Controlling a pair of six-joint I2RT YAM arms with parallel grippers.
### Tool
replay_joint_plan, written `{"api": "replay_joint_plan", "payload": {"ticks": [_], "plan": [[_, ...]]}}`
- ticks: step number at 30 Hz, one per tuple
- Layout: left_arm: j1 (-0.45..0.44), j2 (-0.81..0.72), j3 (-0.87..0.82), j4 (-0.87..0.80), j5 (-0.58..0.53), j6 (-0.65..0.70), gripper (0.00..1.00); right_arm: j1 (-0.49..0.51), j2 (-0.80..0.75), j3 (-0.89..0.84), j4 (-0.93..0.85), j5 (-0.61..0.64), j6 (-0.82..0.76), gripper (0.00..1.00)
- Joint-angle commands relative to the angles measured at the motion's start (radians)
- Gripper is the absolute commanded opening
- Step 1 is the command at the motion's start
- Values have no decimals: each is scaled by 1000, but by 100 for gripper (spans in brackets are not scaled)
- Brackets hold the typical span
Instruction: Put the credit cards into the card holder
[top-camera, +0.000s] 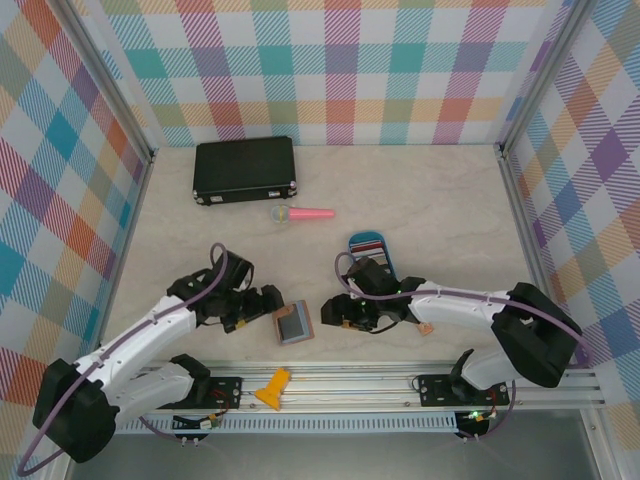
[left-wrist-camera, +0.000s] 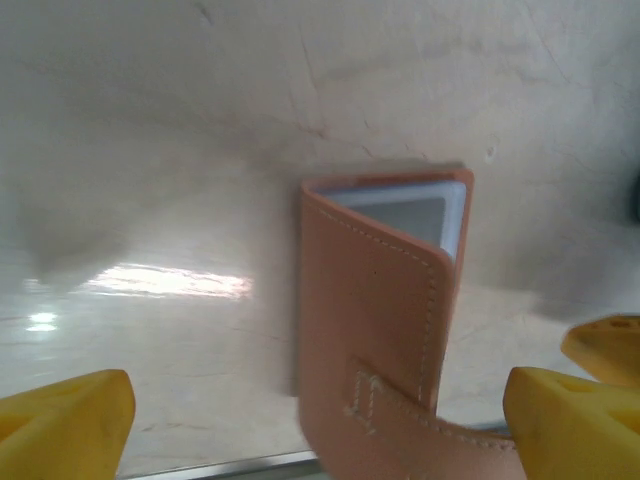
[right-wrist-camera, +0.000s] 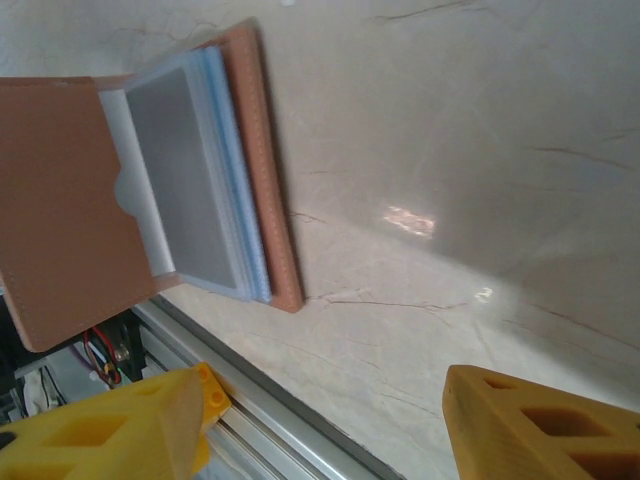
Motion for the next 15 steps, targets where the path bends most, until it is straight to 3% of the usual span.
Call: {"api": "replay_joint_plan", "payload": {"ticks": [1,8,15], "plan": [[-4,-23,-81,268,163,-109,97,1,-12,8,47,5,6,66],[-42,41,-113,448,200,-165,98,2,13,26,42,-12,-9,66],[-81,143,-105,578,199,-200,98,12,-18,-99,268,-32,-27,71]]}}
